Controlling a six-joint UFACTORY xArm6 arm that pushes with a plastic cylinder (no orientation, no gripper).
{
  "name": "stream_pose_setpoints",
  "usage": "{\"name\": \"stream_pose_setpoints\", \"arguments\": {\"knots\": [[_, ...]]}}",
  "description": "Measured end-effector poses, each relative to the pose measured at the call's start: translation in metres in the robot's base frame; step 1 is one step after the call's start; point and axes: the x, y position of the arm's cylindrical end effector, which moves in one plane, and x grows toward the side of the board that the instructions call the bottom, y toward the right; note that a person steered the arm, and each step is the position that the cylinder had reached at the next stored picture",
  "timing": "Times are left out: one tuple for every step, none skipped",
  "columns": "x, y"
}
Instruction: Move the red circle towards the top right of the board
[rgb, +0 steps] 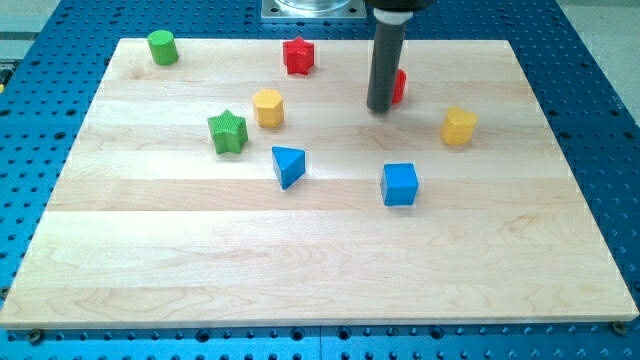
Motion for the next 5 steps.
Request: {"name": "stream_pose_setpoints", "arguments": {"knots": [[-0.022,0.041],[-0.023,0.072],[-0.028,0.028],[-0.049,0.053],[-0.051,0.096]]}}
